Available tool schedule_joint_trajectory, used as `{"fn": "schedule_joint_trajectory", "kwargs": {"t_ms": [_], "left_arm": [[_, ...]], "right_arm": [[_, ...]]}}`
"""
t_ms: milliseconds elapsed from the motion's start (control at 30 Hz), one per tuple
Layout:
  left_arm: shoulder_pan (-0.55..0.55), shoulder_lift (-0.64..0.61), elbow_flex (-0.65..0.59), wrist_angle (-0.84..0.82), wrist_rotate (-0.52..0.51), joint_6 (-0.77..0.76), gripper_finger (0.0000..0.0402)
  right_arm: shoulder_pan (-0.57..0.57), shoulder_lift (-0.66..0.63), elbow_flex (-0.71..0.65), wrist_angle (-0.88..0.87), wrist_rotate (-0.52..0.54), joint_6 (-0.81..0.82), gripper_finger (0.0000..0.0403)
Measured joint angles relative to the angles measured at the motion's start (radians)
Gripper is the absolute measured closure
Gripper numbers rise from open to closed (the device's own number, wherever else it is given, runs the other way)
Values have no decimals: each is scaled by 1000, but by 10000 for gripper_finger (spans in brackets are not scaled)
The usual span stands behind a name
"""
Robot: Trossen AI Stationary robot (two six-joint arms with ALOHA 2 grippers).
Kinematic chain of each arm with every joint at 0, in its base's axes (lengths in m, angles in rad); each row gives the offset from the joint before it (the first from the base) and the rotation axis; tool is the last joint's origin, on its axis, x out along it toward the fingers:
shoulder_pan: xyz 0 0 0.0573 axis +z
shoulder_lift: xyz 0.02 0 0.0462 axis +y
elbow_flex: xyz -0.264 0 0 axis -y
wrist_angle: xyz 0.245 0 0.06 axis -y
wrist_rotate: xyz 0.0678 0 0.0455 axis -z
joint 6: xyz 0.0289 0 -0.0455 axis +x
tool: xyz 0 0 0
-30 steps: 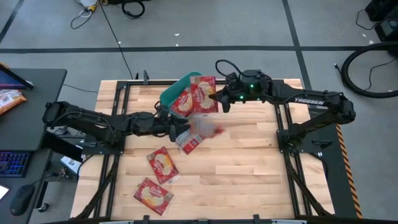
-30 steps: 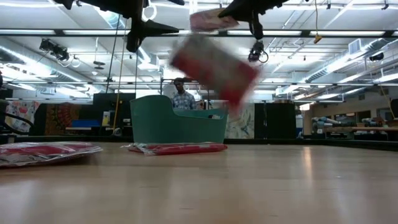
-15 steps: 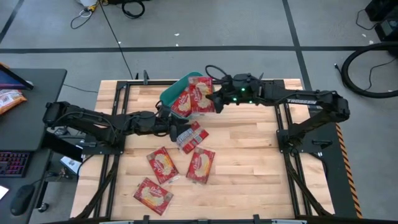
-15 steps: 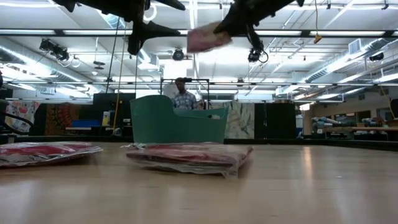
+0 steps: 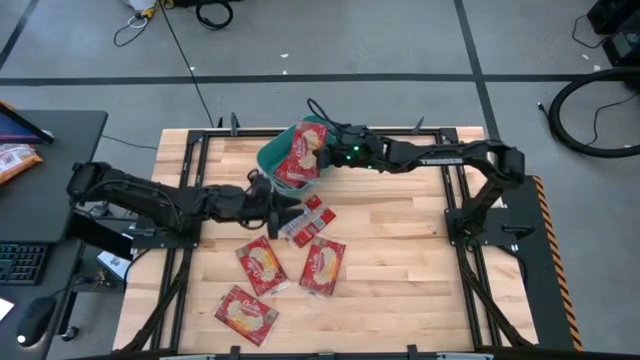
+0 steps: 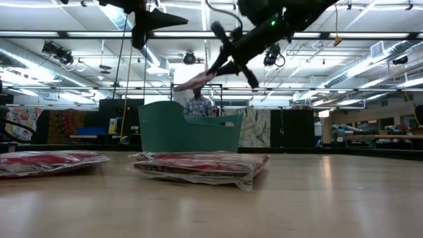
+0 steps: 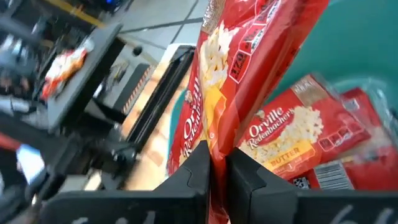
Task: Sort popcorn bags into baskets
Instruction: Put the red popcorn bag into the blue bin
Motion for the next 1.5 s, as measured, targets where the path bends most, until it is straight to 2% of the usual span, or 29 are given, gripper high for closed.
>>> {"fn": "schedule_joint_trajectory", "kwargs": {"t_ms": [233,433,567,700,833,967,1200,1400,1500], "left_arm": [[-62,2,-1,-15,0,53,196],[-85,2,-1,-14,0,55,196],[-86,2,-1,-14,1,36,196],[-86,2,-1,-13,0,20,196],[-92,2,-1,-12,0,20,196],[-98,2,-1,-12,3,17,196],[-103,2,-1,-12,5,16,196],[-104,2,-1,-22,14,19,196],[-104,2,-1,-28,15,20,196]], "right_arm": [[-20,112,0,99,36,206,371],[-20,185,0,107,145,387,371],[-20,230,0,114,167,493,371],[-23,268,0,116,172,558,371],[-31,279,0,104,175,551,365],[-41,275,0,122,166,510,336],[-62,272,0,169,96,477,259],[-87,269,0,224,-72,373,196],[-92,264,0,209,-108,353,180]]}}
